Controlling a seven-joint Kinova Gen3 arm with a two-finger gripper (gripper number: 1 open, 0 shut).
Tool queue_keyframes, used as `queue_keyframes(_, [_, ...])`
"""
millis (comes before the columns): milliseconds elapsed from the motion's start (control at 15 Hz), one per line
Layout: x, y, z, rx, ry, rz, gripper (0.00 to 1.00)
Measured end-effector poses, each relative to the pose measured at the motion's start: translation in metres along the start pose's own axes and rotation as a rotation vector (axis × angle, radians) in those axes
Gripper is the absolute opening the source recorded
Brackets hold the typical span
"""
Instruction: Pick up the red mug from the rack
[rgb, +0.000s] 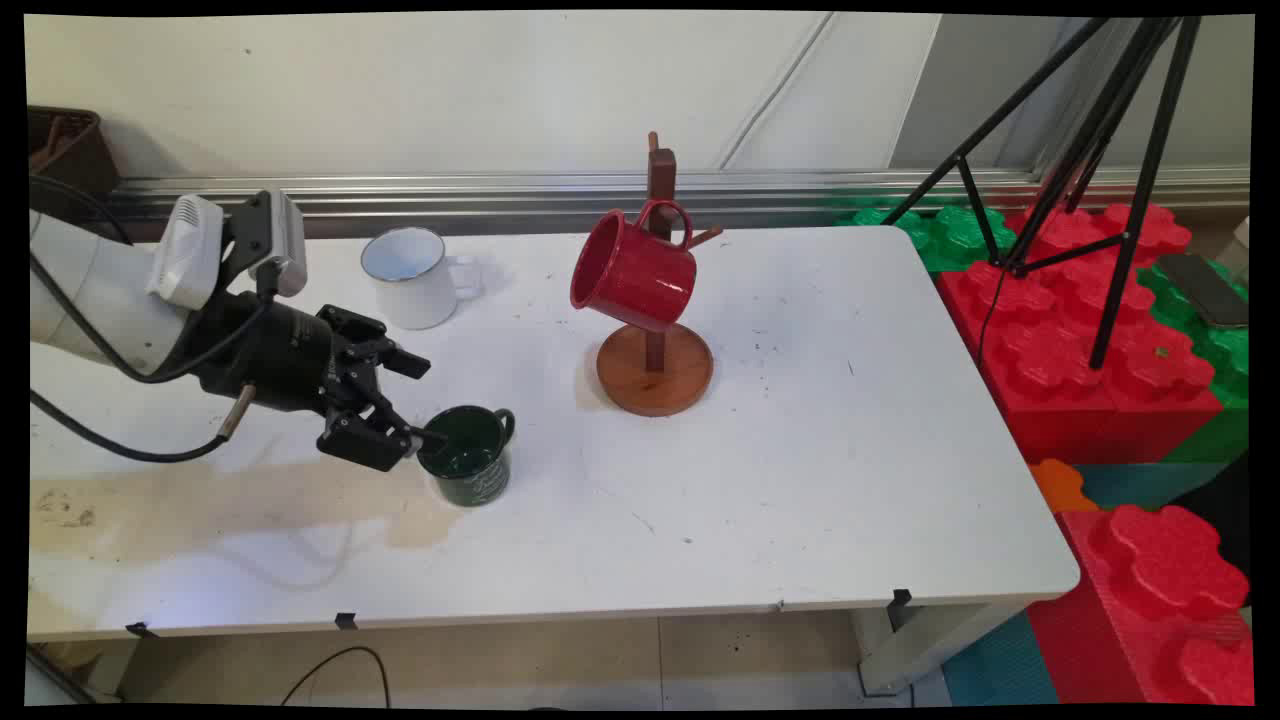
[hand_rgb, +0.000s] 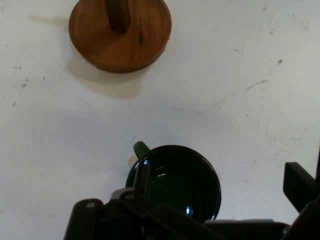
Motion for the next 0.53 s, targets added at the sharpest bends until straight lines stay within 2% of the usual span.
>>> queue_keyframes(533, [0.011,0.002,0.004,-0.017,0.014,0.018,1.00])
